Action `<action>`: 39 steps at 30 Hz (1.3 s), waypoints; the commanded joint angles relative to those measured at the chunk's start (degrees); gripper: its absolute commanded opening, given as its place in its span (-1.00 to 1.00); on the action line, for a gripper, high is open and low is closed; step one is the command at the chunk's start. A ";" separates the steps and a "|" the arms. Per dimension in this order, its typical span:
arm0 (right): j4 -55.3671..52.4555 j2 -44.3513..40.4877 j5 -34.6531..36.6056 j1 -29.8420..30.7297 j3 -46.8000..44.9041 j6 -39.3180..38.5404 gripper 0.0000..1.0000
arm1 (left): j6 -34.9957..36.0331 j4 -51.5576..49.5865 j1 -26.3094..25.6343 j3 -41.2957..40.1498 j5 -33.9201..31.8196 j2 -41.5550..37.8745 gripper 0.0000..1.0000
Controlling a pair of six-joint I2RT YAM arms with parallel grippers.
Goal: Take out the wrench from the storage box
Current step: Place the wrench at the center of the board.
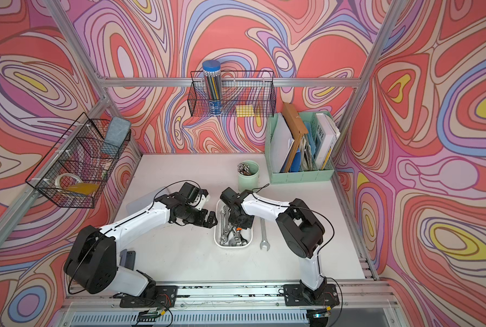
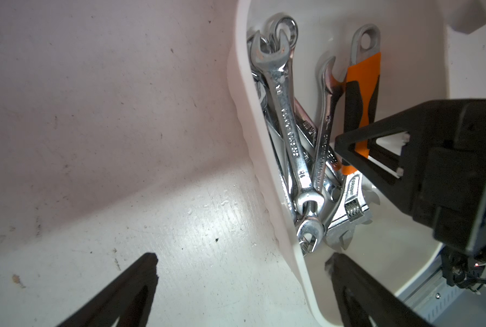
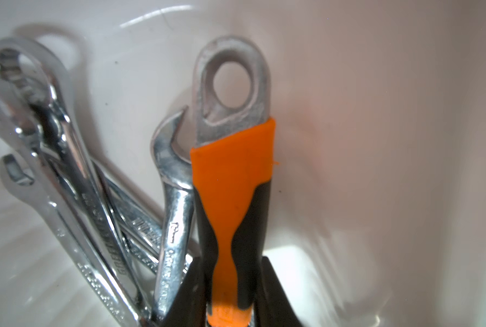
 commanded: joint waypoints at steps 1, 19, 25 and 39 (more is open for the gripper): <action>-2.14 -4.94 2.59 0.18 2.26 -1.46 -1.00 | 0.23 -1.01 0.33 1.02 0.15 0.18 0.97; -11.77 -13.70 8.73 0.24 13.07 -5.36 -1.00 | -1.83 -1.02 0.40 2.53 2.72 -1.25 0.98; -14.32 -15.42 8.75 -0.48 14.76 -8.19 -1.00 | -3.17 -0.71 0.36 2.62 3.52 -2.02 0.98; -17.04 -22.54 1.13 -12.82 7.03 -32.06 -1.00 | -6.00 0.71 0.37 2.17 4.48 -3.93 0.98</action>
